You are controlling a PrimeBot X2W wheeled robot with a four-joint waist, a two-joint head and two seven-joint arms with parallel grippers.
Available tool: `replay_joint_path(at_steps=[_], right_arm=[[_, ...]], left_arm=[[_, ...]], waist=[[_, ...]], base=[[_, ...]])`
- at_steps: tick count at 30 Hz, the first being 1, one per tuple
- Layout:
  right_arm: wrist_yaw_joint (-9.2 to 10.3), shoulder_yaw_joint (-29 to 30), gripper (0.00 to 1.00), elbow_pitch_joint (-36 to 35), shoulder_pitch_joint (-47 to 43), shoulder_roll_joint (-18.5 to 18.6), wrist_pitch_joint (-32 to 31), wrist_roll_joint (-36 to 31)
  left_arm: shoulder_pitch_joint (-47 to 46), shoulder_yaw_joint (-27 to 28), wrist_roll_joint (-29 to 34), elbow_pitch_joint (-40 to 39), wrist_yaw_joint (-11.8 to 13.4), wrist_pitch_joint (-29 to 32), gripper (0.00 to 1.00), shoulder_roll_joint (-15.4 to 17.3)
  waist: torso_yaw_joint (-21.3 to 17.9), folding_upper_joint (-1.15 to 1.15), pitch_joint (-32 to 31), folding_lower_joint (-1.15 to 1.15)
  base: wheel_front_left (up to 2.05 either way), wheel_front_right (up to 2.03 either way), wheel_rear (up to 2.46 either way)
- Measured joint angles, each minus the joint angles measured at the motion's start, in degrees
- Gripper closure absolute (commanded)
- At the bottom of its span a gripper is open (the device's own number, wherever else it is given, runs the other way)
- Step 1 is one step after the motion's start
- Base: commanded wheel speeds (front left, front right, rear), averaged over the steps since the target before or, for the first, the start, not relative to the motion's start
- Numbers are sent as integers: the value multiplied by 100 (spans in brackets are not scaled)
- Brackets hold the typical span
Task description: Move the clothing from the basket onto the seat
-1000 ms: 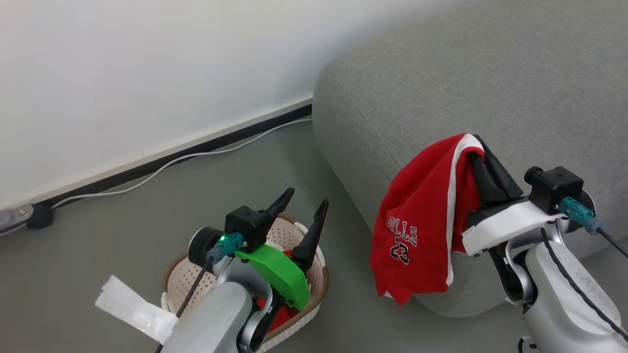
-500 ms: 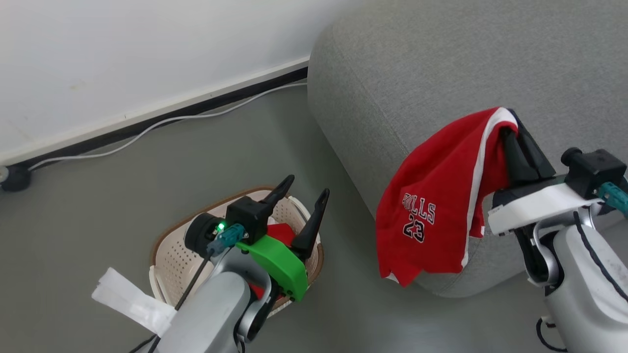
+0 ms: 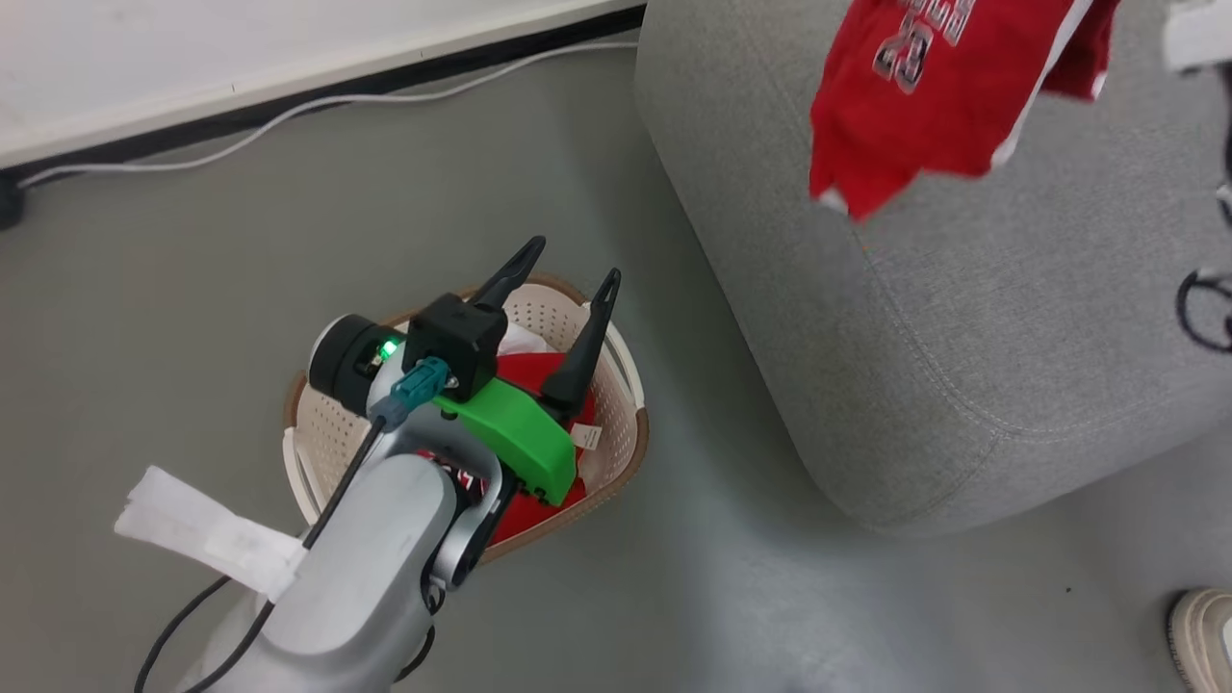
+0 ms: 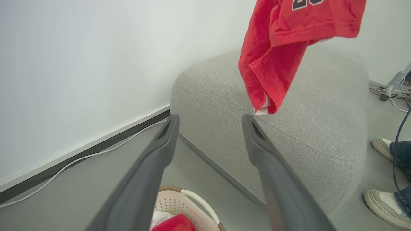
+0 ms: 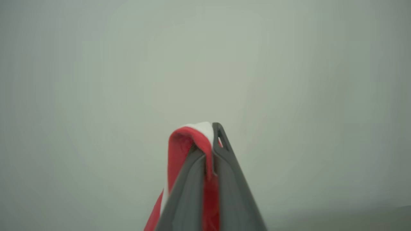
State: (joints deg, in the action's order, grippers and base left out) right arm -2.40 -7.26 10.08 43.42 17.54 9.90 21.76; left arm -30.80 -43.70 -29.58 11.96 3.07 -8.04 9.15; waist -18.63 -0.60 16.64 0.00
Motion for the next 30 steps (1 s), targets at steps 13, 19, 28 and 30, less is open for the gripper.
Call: replay_joint_path(at_steps=[13,19,28,30], right_arm=[[281,854,100,982,1547,622,-602,355],[410,1060,100,1449,1822,1058,-649,283],[497,1120,100,1913,2014,1296,-499,168],[506,1157,100,2105,1994,1277,-442,169]], left_arm=[[-576,-64,263,-521,-1,192,0,-25],[-658,-120,274,-590,-5,196,0,-62],[-716,-78,321,-689,0,303,0,-11],[-718,-82,324,-699,2,322,0,-5]], waist=[[427,0,929,1],[711,0,1212,1],[953,0,1580,1],[967,0,1647,1]], base=[[0,0,0],[0,0,0],[0,0,0],[0,0,0]])
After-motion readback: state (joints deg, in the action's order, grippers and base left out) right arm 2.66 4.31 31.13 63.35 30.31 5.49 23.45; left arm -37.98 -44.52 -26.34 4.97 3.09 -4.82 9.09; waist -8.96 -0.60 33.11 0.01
